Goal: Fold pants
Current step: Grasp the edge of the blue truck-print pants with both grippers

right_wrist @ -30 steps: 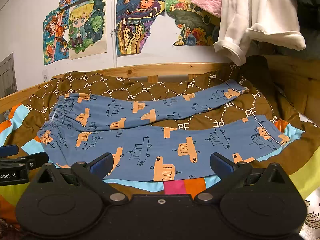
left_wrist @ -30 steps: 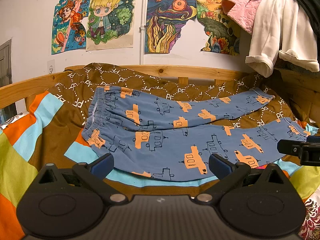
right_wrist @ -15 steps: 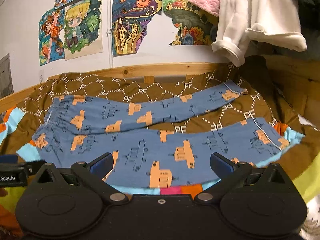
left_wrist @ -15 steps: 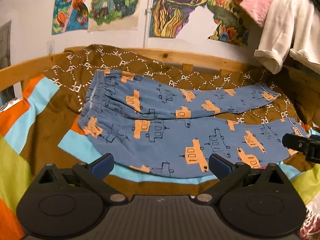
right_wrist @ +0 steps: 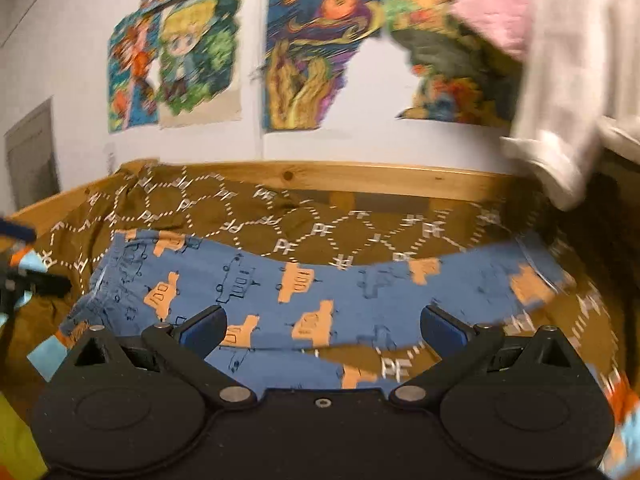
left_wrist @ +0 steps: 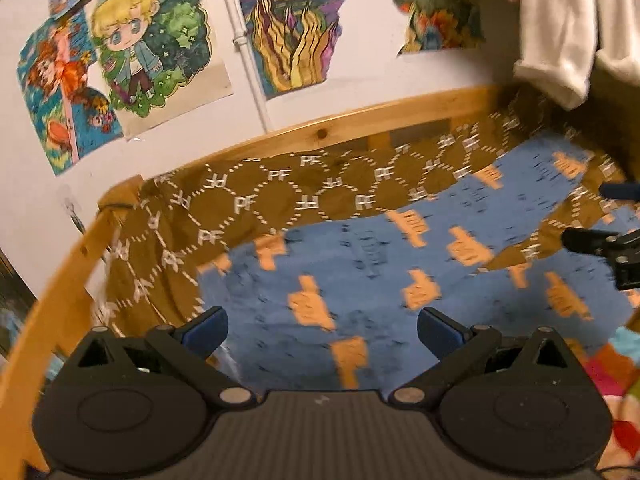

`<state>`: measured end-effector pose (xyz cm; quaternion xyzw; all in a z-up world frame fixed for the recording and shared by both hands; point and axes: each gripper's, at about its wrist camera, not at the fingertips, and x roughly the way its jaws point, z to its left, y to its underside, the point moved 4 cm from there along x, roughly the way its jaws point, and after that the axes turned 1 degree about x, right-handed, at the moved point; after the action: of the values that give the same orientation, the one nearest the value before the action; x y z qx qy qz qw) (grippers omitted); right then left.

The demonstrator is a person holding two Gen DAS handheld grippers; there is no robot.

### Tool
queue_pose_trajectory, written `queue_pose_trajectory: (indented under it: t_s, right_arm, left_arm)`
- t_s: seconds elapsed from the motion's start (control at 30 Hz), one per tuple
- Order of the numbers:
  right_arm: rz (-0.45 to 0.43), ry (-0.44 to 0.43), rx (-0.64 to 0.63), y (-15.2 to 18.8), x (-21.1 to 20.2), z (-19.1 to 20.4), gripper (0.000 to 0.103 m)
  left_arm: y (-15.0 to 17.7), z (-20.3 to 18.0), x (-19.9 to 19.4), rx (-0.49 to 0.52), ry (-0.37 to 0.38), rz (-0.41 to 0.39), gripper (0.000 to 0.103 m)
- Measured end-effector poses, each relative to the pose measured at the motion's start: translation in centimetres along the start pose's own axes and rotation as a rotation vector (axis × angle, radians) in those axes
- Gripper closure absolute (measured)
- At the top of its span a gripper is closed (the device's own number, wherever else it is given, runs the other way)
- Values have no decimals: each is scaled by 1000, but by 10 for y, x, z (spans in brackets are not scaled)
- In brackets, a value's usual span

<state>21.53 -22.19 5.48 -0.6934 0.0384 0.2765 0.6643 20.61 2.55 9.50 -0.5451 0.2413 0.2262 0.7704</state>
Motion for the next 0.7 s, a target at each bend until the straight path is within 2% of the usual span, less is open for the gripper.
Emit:
queue_pose_trajectory:
  t_s: [0.1,0.23,0.33,0.43,0.5,0.7]
  right_arm:
    - [31,-67,-54,-17,26,-8,1]
    - [128,-153,-174,-34,63,-19,1]
    - [170,-201,-235,-48,85,-25,1]
    - [270,-267,-206,-61,110,-34,1]
    - [328,-270,-232,-69,130,-37,1]
    - [370,-308,-404,-75,198,-46,1]
  left_arm:
    - [-20,13,29,24,-13,-9,0]
    - [-45,33,81,80,-48,-46,0]
    - [-54,52,120,89,-53,-43,0]
    - [-60,68,153,82,-11,-48,0]
    - [-60,73,170,81,25,-38,0]
    - [-59,68,211,165,148,1,9]
